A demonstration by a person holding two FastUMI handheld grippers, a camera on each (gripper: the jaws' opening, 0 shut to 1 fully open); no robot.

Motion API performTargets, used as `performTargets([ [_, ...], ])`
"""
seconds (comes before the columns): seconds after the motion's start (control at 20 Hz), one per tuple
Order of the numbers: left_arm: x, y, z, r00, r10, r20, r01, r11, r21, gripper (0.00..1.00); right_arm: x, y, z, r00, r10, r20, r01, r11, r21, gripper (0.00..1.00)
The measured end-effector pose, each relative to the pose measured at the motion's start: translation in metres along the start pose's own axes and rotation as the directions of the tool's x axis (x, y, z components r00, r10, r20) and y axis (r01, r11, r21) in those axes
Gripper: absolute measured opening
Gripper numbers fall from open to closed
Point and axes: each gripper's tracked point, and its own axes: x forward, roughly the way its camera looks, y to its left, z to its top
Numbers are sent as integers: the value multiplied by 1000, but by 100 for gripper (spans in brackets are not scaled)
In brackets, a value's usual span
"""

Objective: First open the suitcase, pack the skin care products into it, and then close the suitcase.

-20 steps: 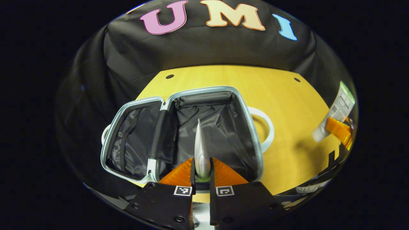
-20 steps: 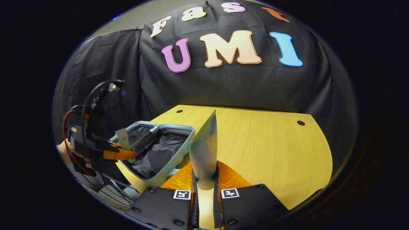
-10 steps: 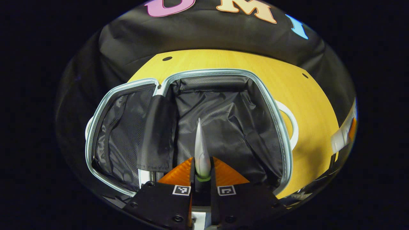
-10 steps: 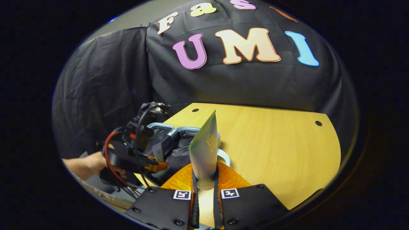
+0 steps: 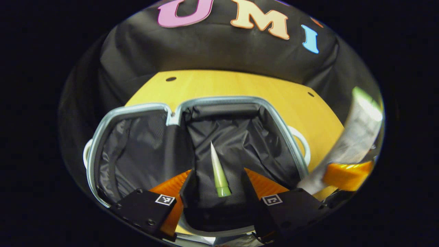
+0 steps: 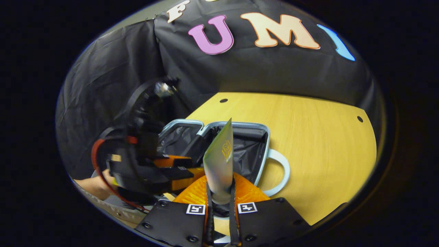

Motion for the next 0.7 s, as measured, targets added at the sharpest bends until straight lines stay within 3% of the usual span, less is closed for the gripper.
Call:
performTargets([
  [0.05,-5,7,10,1000,-2,26,2,1000,-2,78,10,3,-7,999,-12,-30,12,1000,0,21],
  [0.15,-16,30,22,997,11,70,-9,1000,-21,80,28,15,-17,996,-6,-94,9,1000,28,21],
  [0.35,-34,97,29,989,107,100,-97,990,-99,81,52,19,-41,974,-39,-221,49,998,39,21],
  [0.6,-58,200,20,960,269,80,-246,943,-223,86,64,31,-30,984,-19,-178,29,998,52,29],
  [0.7,-66,233,16,946,316,70,-282,912,-299,87,58,42,-10,992,20,-123,-11,997,74,66],
])
